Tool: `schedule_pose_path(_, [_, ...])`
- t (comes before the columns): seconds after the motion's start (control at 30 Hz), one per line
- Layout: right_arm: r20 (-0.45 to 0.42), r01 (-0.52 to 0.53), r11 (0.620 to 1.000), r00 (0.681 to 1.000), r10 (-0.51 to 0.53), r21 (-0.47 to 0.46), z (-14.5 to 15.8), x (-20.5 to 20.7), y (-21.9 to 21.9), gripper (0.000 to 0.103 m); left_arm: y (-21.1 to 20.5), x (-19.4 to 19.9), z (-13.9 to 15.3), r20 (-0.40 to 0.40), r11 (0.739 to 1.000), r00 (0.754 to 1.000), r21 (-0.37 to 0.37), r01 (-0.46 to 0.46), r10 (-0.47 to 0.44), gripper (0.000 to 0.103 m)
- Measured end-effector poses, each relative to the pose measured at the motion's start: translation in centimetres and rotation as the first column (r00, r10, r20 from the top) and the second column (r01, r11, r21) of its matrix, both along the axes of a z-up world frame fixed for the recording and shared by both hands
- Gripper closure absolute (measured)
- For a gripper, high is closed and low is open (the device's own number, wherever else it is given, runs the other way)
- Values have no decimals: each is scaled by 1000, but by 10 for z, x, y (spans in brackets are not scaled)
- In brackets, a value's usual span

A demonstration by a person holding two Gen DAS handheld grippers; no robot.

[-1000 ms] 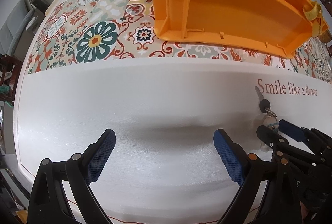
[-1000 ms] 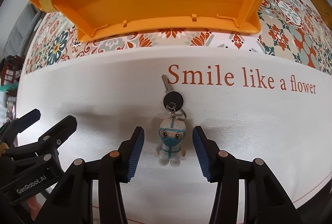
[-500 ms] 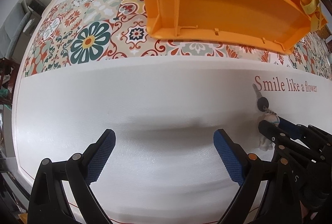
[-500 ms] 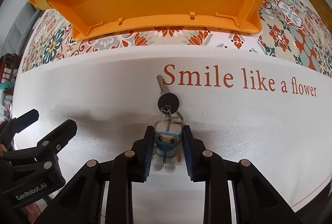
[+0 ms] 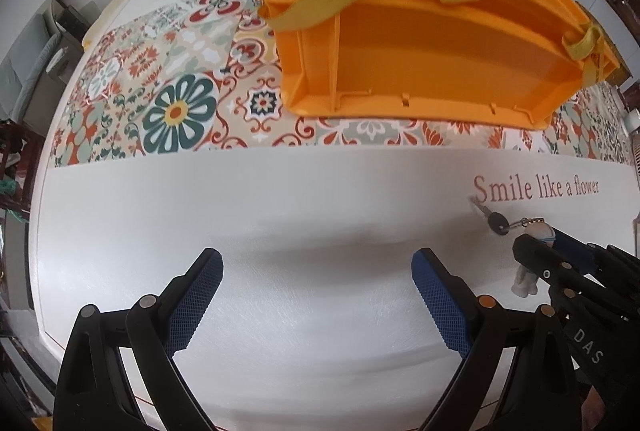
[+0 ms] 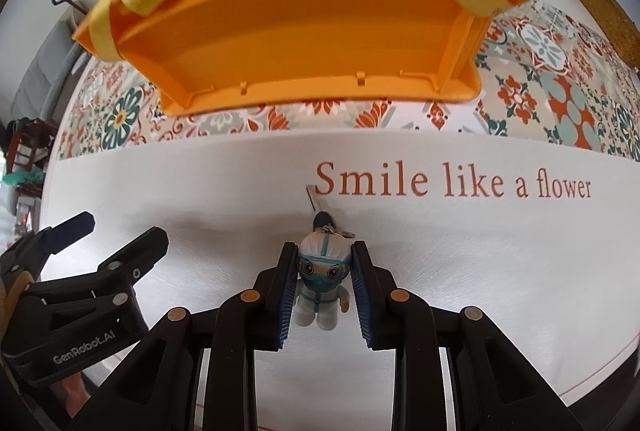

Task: Organize rigid objects
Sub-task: 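Close the right tool on the astronaut keychain figure, then lift the keychain figure with the right tool and carry it over the crate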

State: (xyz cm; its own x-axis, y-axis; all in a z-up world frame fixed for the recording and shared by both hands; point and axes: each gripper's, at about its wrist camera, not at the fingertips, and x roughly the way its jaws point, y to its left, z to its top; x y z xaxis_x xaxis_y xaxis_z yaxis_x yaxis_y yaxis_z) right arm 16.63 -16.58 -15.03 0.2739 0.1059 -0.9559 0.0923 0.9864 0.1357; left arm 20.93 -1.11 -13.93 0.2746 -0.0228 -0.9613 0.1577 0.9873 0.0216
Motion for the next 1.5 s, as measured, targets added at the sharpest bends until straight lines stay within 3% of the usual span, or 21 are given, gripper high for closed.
schedule_pose_path(0.63, [139,-11,1000,990,9,13,64,-2,2,76,0,9,59,141,999,990,-47,15,-8,6])
schedule_pose_path(1.0, [257,-32,999,966,31,0,110,1,5,75,2,15,93,229,998,973,-69,5,11,6])
schedule_pose_path(1.5, [361,-72,997,930,72,-11,151,10,7,75,5,22,128,302,996,952,-91,-22,48,6])
